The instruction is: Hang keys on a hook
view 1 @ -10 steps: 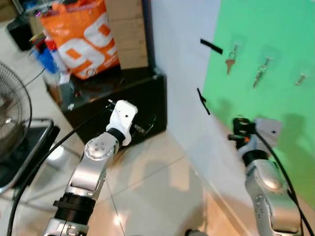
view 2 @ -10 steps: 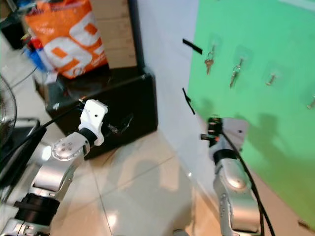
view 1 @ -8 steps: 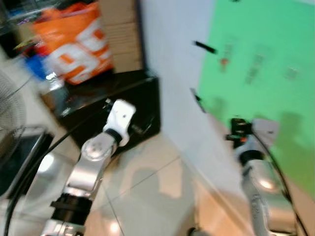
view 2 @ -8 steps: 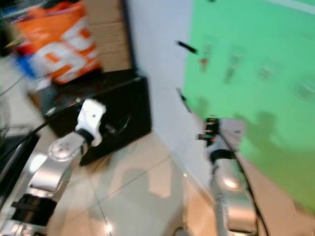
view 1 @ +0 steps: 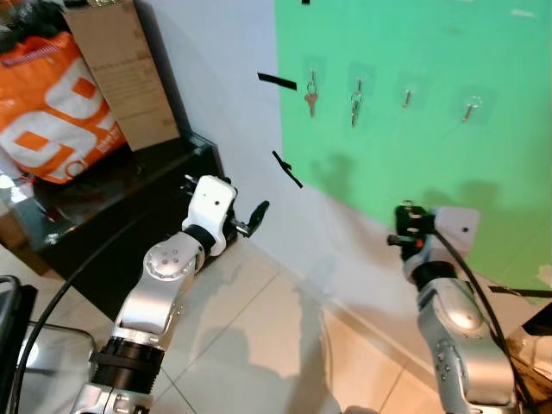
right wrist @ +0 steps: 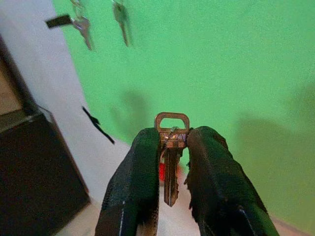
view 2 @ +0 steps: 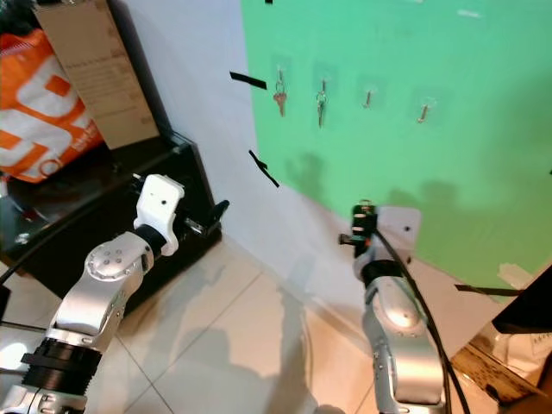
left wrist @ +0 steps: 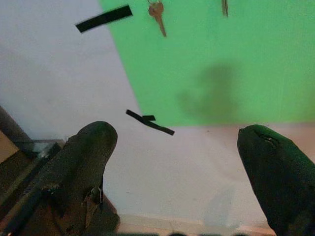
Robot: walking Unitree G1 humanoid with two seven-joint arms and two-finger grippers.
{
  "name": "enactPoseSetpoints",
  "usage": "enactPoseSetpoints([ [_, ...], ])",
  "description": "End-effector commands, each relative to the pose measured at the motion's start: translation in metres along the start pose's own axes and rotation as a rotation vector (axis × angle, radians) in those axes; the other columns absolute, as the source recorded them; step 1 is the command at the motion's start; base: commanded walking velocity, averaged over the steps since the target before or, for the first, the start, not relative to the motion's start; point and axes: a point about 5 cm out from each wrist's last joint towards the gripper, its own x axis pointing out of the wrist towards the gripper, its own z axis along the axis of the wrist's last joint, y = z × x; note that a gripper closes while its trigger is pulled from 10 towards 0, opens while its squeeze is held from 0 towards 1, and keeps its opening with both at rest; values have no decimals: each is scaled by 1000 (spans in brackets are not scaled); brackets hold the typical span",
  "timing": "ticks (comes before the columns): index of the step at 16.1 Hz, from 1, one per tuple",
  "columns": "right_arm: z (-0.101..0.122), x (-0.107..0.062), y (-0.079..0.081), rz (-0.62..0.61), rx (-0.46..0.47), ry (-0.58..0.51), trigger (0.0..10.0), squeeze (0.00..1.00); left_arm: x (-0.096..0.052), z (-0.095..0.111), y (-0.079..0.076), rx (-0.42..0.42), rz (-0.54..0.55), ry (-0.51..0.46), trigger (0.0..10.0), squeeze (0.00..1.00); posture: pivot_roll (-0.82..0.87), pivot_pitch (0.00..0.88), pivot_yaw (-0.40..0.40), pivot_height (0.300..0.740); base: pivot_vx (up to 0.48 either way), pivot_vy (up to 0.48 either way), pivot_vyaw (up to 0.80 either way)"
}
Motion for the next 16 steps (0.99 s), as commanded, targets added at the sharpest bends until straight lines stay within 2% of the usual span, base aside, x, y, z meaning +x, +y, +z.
enactPoseSetpoints([
  [1,5,2,2,13,-2,-25,10000,0,-1,4,3,7,1,-10,10000,169,-153,0,123,740,289,0,0],
  [3,5,2,2,18,-9,-24,10000,0,-1,4,3,6,-3,-12,10000,176,-153,0,126,740,311,0,0],
  [8,8,0,1,24,-14,-34,10000,0,-1,5,2,-1,-20,-10,10000,173,-154,0,125,740,331,0,-800],
  [10,13,1,7,92,-40,-58,10000,0,-3,3,1,-7,-32,-3,10000,169,-148,0,122,740,332,0,-709],
  [12,17,0,19,199,-91,-85,10000,0,-5,1,2,3,-42,1,10000,173,-142,0,112,740,323,0,0],
  [16,23,3,27,291,-96,-102,10000,0,-9,4,0,2,-52,-14,10000,165,-97,0,59,740,214,0,0],
])
